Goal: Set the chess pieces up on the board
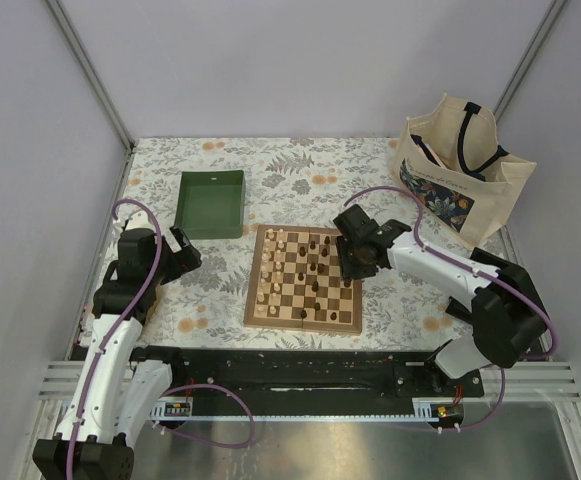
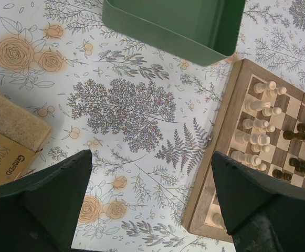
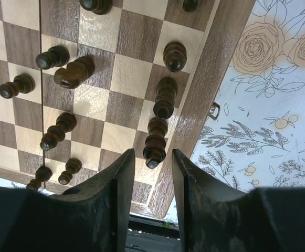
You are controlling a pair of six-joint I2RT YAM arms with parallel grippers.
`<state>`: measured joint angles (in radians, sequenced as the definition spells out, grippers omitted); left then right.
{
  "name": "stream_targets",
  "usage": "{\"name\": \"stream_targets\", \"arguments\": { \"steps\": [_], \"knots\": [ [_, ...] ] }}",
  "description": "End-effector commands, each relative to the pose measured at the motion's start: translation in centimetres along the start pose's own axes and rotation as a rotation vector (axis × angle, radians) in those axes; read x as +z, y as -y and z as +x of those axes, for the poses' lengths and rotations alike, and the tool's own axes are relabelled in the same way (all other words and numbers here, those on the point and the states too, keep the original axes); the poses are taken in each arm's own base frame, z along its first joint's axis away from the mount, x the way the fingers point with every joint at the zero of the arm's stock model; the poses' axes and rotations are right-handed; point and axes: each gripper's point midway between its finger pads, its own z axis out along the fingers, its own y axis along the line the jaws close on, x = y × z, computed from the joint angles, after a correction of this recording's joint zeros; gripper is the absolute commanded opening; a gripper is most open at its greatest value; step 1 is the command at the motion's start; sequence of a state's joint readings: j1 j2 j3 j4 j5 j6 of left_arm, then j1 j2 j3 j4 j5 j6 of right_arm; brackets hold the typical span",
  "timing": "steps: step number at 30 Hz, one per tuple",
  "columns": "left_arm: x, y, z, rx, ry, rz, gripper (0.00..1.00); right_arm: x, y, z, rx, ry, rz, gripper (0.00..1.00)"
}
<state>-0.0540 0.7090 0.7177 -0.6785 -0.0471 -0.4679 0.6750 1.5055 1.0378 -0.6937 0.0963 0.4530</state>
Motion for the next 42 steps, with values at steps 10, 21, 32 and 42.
{"name": "stream_targets", "arguments": {
  "steps": [10, 21, 32, 42],
  "knots": [
    [-0.3, 1.1, -1.8, -0.001, 0.059, 0.047, 0.99, -7.4, -1.6, -5.8, 0.009, 0.241, -0.098, 0.51],
    [-0.3, 1.1, -1.8, -0.001, 0.06, 0.046, 0.99, -5.5, -5.0, -5.7, -0.049, 0.155, -0.187, 0.51],
    [-0.2, 1.0, -1.7, 0.0, 0.057, 0.039, 0.99, -4.3, -8.7, -3.0, -0.112, 0.077, -0.243, 0.51],
    [-0.2, 1.0, -1.7, 0.001, 0.056, 0.04, 0.99, -1.5, -9.4, -1.1, -0.117, 0.013, -0.179, 0.55]
  ]
}}
